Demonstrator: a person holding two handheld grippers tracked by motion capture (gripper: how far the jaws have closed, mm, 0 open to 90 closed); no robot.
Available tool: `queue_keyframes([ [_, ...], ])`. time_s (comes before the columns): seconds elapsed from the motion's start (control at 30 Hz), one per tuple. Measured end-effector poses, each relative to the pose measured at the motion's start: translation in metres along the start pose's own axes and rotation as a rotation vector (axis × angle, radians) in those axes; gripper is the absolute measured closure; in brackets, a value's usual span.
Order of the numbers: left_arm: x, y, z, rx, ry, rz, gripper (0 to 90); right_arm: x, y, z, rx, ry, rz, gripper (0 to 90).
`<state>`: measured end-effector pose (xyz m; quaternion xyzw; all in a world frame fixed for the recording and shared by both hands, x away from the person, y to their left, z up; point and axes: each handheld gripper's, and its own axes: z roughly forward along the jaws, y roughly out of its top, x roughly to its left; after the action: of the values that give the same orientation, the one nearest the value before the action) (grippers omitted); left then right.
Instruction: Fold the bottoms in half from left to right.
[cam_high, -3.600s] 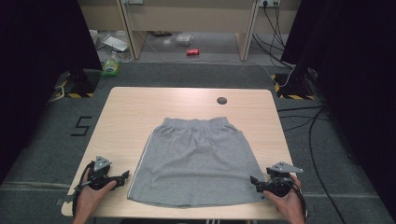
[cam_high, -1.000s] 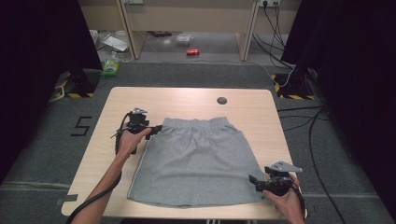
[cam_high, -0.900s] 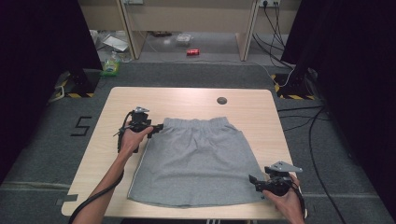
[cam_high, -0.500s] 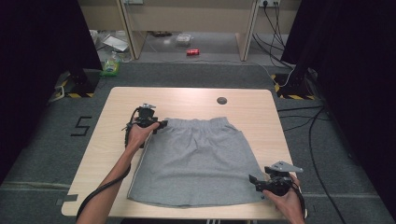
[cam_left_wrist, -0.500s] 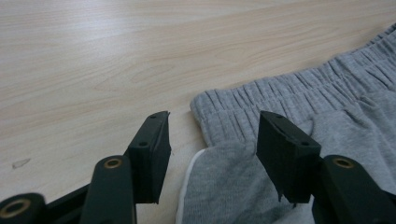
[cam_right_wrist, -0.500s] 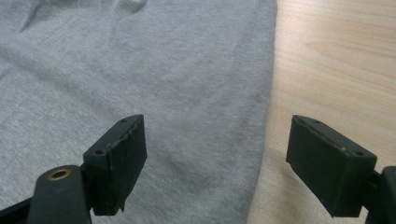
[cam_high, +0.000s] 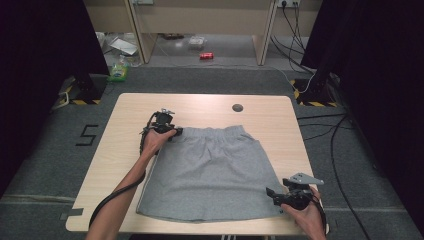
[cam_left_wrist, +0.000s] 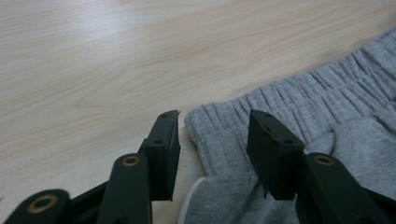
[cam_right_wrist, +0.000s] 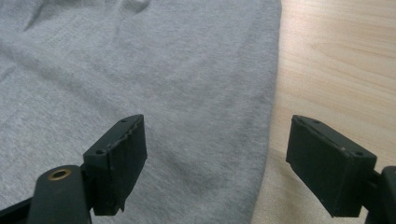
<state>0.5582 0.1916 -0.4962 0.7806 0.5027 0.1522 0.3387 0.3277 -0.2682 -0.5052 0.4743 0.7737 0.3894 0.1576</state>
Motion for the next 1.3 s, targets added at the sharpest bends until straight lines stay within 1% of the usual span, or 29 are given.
queue_keyframes([
  [0.1, -0.001, -0.001, 0.006, 0.016, -0.001, 0.007, 59.0, 0.001, 0.0, 0.0, -0.002, 0.0, -0.001, 20.5],
  [0.2, -0.002, -0.001, 0.006, 0.021, 0.002, 0.021, 63.0, 0.001, 0.001, 0.0, -0.003, 0.0, -0.005, 20.5],
  [0.23, -0.003, 0.0, 0.006, 0.023, 0.001, 0.027, 63.0, 0.001, 0.001, 0.0, -0.003, 0.0, -0.005, 20.5],
  [0.27, -0.003, 0.0, 0.006, 0.027, 0.004, 0.033, 66.8, 0.001, 0.001, 0.0, -0.004, -0.004, -0.01, 20.6],
  [0.3, -0.003, 0.001, 0.006, 0.03, 0.003, 0.035, 68.6, 0.002, 0.002, 0.0, -0.008, -0.005, -0.013, 20.9],
  [0.4, -0.006, 0.002, 0.007, 0.035, 0.012, 0.048, 72.9, 0.004, 0.004, -0.001, -0.014, -0.014, -0.027, 21.1],
  [0.47, -0.009, 0.003, 0.007, 0.044, 0.025, 0.074, 75.5, 0.011, 0.009, 0.001, -0.018, -0.017, -0.056, 21.7],
  [0.5, -0.009, 0.003, 0.007, 0.044, 0.025, 0.074, 76.4, 0.011, 0.009, 0.001, -0.018, -0.017, -0.056, 21.7],
  [0.53, -0.01, 0.003, 0.007, 0.048, 0.031, 0.084, 76.4, 0.014, 0.01, 0.002, -0.016, -0.015, -0.07, 21.7],
  [0.57, -0.012, 0.004, 0.007, 0.051, 0.04, 0.096, 77.5, 0.022, 0.014, 0.005, -0.013, -0.001, -0.09, 21.9],
  [0.6, -0.012, 0.004, 0.007, 0.051, 0.04, 0.096, 77.8, 0.022, 0.014, 0.005, -0.013, -0.001, -0.09, 21.9],
  [0.63, -0.013, 0.004, 0.007, 0.054, 0.044, 0.102, 77.8, 0.026, 0.016, 0.007, -0.013, 0.006, -0.108, 22.1],
  [0.67, -0.013, 0.005, 0.007, 0.058, 0.046, 0.103, 78.0, 0.034, 0.019, 0.01, -0.016, 0.02, -0.13, 22.5],
  [0.7, -0.013, 0.005, 0.007, 0.06, 0.046, 0.102, 78.1, 0.038, 0.021, 0.011, -0.016, 0.024, -0.137, 22.6],
  [0.73, -0.013, 0.005, 0.007, 0.06, 0.046, 0.102, 78.3, 0.038, 0.021, 0.011, -0.016, 0.024, -0.137, 22.6],
  [0.77, -0.013, 0.005, 0.007, 0.058, 0.046, 0.1, 78.4, 0.044, 0.024, 0.015, -0.017, 0.035, -0.16, 22.5],
  [0.8, -0.013, 0.005, 0.007, 0.056, 0.045, 0.099, 78.4, 0.046, 0.025, 0.016, -0.02, 0.04, -0.169, 22.6],
  [0.83, -0.013, 0.005, 0.007, 0.056, 0.045, 0.099, 78.4, 0.046, 0.025, 0.016, -0.02, 0.04, -0.169, 22.6],
  [0.87, -0.012, 0.004, 0.007, 0.05, 0.04, 0.098, 78.4, 0.054, 0.03, 0.019, -0.024, 0.049, -0.179, 22.7],
  [0.93, -0.011, 0.004, 0.007, 0.05, 0.037, 0.096, 78.3, 0.063, 0.035, 0.024, -0.031, 0.064, -0.191, 22.9],
  [0.97, -0.01, 0.003, 0.007, 0.044, 0.031, 0.083, 78.3, 0.068, 0.038, 0.026, -0.036, 0.072, -0.201, 23.0],
  [1.0, -0.01, 0.003, 0.007, 0.044, 0.031, 0.083, 78.3, 0.074, 0.041, 0.029, -0.037, 0.083, -0.214, 23.0],
  [1.03, -0.01, 0.003, 0.007, 0.043, 0.029, 0.079, 78.3, 0.074, 0.041, 0.029, -0.037, 0.083, -0.214, 23.0],
  [1.07, -0.009, 0.003, 0.007, 0.044, 0.028, 0.079, 78.3, 0.081, 0.044, 0.032, -0.038, 0.097, -0.226, 23.1],
  [1.1, -0.01, 0.003, 0.007, 0.046, 0.032, 0.085, 78.3, 0.095, 0.05, 0.038, -0.042, 0.124, -0.254, 23.3],
  [1.17, -0.011, 0.003, 0.007, 0.049, 0.037, 0.095, 78.3, 0.11, 0.056, 0.045, -0.039, 0.155, -0.278, 23.6],
  [1.2, -0.011, 0.003, 0.007, 0.049, 0.037, 0.095, 78.3, 0.11, 0.056, 0.045, -0.039, 0.155, -0.278, 23.6],
  [1.27, -0.011, 0.003, 0.007, 0.047, 0.038, 0.098, 78.3, 0.125, 0.061, 0.053, -0.034, 0.195, -0.299, 23.7],
  [1.3, -0.011, 0.003, 0.007, 0.043, 0.036, 0.094, 78.2, 0.138, 0.065, 0.06, -0.034, 0.223, -0.324, 24.4],
])
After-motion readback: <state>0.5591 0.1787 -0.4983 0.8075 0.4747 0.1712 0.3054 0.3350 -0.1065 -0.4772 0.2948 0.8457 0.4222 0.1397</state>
